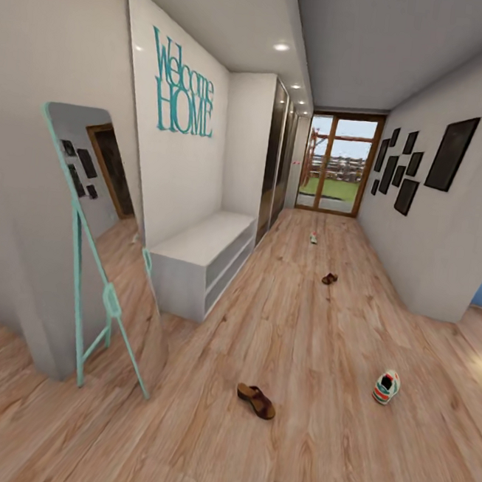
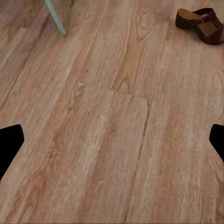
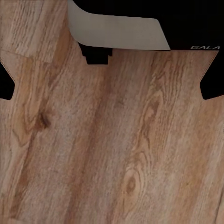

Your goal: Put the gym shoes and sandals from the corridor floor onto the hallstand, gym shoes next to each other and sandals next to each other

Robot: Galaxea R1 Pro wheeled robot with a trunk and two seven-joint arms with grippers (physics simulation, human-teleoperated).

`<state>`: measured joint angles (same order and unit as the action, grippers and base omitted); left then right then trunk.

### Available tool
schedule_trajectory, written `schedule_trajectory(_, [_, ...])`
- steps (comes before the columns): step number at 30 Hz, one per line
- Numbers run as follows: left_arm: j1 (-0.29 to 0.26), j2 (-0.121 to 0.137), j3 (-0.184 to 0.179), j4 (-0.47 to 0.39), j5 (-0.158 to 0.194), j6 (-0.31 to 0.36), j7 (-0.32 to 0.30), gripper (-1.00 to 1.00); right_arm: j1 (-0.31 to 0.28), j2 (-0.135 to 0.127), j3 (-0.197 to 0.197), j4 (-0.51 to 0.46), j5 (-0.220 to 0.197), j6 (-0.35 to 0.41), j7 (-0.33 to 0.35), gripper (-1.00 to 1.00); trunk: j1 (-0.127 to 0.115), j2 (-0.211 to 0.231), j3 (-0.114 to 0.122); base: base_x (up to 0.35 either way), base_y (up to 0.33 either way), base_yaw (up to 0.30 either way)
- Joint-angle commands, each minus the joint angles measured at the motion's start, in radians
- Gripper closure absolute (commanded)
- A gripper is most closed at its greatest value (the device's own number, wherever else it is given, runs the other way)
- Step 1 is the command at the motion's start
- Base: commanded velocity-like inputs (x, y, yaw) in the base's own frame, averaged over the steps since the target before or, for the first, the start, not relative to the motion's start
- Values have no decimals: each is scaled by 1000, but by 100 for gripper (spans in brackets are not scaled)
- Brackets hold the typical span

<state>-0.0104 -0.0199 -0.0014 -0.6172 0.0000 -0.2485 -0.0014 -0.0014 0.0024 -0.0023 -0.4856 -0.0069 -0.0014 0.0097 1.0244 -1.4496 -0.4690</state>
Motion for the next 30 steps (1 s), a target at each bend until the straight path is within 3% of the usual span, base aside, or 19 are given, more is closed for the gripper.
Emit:
schedule_trajectory(1, [0, 0, 0, 1, 0, -3, 0, -100, 0, 0, 0, -1, -1, 0, 1, -100, 1, 0, -1, 339, 0, 0])
schedule_trajectory(8, [-1, 0, 0, 1, 0, -3, 0, -100, 0, 0, 0, -1, -1, 0, 1, -100, 1, 0, -1, 339, 0, -83])
schedule_trajectory(30, [-1, 0, -2, 1, 0, -3, 0, -100, 0, -1, -1, -1, -1, 0, 1, -100, 1, 0, -1, 313, 17, -257])
